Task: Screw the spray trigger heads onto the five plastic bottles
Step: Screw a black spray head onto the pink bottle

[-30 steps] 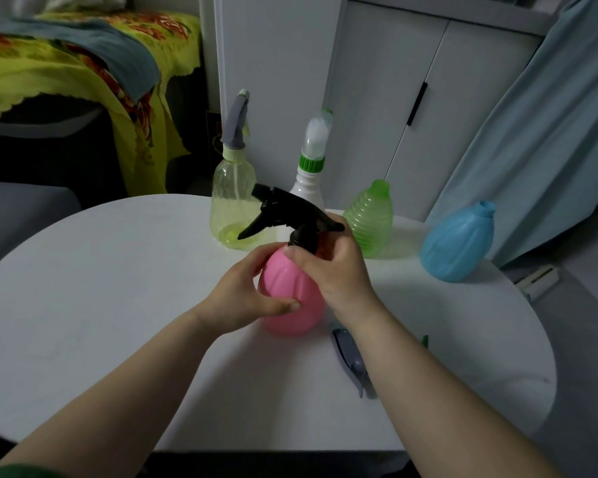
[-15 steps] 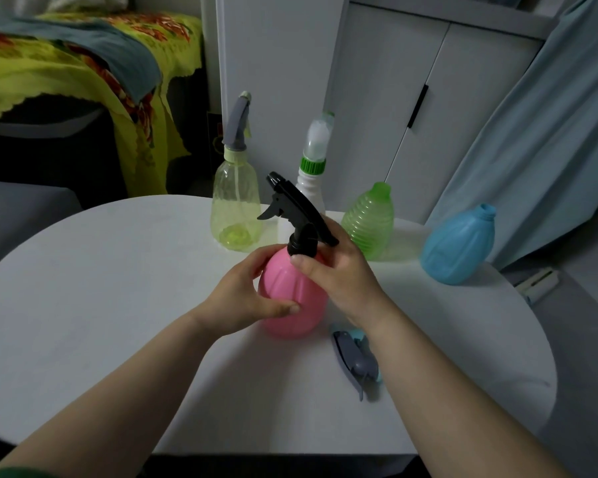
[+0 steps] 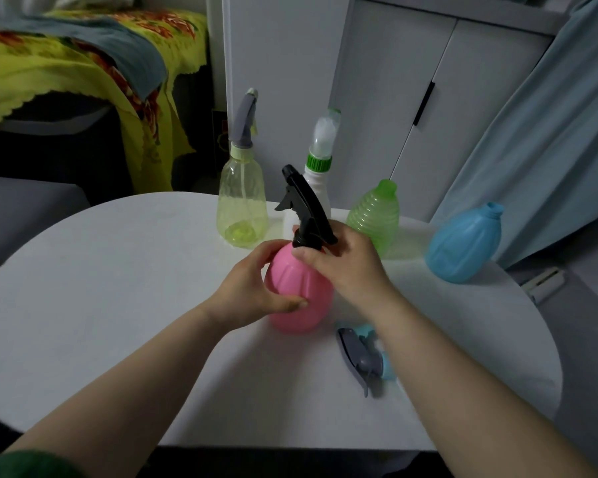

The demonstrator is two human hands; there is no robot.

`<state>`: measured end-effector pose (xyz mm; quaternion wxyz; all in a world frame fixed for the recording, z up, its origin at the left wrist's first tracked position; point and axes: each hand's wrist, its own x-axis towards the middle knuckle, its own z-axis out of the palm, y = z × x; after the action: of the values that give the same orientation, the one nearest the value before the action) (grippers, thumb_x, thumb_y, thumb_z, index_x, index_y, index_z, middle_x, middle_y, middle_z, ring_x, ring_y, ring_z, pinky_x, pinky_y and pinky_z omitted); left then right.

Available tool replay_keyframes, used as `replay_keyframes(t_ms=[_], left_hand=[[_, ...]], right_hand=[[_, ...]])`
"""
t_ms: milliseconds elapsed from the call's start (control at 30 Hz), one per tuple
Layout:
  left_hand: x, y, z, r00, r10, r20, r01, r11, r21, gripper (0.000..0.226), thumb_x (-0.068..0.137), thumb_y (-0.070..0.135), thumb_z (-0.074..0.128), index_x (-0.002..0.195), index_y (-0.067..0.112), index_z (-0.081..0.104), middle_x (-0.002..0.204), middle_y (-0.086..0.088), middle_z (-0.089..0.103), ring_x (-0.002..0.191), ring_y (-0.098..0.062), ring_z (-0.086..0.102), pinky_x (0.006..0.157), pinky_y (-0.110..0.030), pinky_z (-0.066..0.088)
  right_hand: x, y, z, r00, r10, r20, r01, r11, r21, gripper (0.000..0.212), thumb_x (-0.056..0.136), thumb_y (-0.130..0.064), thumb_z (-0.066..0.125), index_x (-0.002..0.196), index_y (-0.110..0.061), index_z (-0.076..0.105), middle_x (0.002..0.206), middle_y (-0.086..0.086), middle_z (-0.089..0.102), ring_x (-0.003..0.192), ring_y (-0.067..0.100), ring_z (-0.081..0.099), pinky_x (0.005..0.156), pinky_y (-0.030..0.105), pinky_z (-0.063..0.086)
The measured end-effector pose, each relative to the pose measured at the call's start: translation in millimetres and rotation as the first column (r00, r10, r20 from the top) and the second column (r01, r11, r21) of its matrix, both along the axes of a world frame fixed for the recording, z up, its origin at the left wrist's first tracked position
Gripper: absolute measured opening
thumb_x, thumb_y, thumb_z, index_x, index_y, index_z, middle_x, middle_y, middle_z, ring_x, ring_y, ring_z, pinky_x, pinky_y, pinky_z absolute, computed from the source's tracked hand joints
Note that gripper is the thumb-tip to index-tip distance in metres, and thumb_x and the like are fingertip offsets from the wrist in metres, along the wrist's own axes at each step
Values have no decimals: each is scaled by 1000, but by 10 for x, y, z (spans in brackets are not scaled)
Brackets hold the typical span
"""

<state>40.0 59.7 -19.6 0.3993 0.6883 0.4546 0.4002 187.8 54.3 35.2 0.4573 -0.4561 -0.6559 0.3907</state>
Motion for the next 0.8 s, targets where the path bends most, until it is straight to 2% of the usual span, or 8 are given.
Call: replay_keyframes(t_ms=[133, 300, 433, 500, 600, 700, 767, 800], left_hand=[[19, -1, 36, 1000, -21, -22, 21, 1000, -11, 73, 52, 15, 84, 105, 37, 39, 103, 14, 51, 99, -9, 50, 71, 1, 41], [52, -30, 65, 1000, -5, 5, 5, 1000, -20, 67, 43, 29, 75, 94, 49, 35, 98, 25, 47, 93, 7, 48, 68, 3, 39], [61, -35, 62, 1000, 8, 17, -8, 1000, -22, 70, 45, 28, 74, 103, 39, 38, 99, 23, 47, 93, 6, 48, 68, 4, 39], [60, -33, 58, 1000, 7, 3, -7, 1000, -18, 73, 47, 26, 77, 110, 31, 40, 101, 16, 49, 93, -1, 50, 68, 5, 37], [62, -62, 69, 1000, 13, -9, -13, 1000, -26, 73, 58, 12, 81, 116, 27, 39, 108, 6, 49, 98, -11, 49, 68, 2, 39], [41, -113, 122, 999, -24, -42, 22, 998, -56, 75, 63, 14, 78, 125, 24, 36, 114, 6, 48, 105, -13, 47, 81, -15, 41], [5, -152, 159, 998, -15, -60, 11, 999, -51, 77, 64, 17, 78, 128, 26, 35, 118, 9, 47, 109, -9, 45, 89, -22, 37], [-11, -173, 186, 999, 7, -48, -8, 999, -33, 75, 64, 19, 77, 126, 29, 37, 118, 13, 47, 108, -5, 45, 90, -18, 36]], right_hand=[[191, 119, 208, 953, 289, 87, -273, 949, -155, 28, 74, -1, 64, 89, -25, 60, 101, 1, 63, 94, 4, 59, 90, 15, 45], [96, 64, 77, 990, 112, 80, -110, 993, -33, 27, 74, -2, 65, 88, -25, 59, 96, 4, 64, 95, 16, 61, 93, 28, 45], [36, 33, -32, 999, 41, 0, -41, 998, 55, 33, 73, -1, 66, 85, -30, 59, 86, -11, 64, 77, -12, 60, 75, 3, 43], [31, 32, -37, 1000, 23, 2, -23, 998, 58, 34, 72, -2, 67, 84, -32, 59, 82, -16, 62, 73, -17, 58, 70, 0, 41], [55, 14, 19, 999, 44, 7, -44, 999, 9, 30, 72, -3, 68, 82, -31, 60, 86, -11, 63, 81, -8, 60, 77, 5, 44], [72, 7, 93, 995, 47, 92, -44, 998, -33, 27, 72, -9, 69, 94, -23, 61, 98, -3, 62, 100, 10, 56, 92, 22, 42], [55, -9, 132, 991, 18, 135, -17, 1000, -8, 28, 70, -12, 71, 91, -26, 59, 102, -3, 58, 99, 11, 53, 87, 17, 39], [36, -18, 146, 991, 0, 134, -1, 1000, 10, 28, 69, -13, 72, 86, -30, 57, 102, -3, 56, 95, 11, 53, 81, 13, 39]])
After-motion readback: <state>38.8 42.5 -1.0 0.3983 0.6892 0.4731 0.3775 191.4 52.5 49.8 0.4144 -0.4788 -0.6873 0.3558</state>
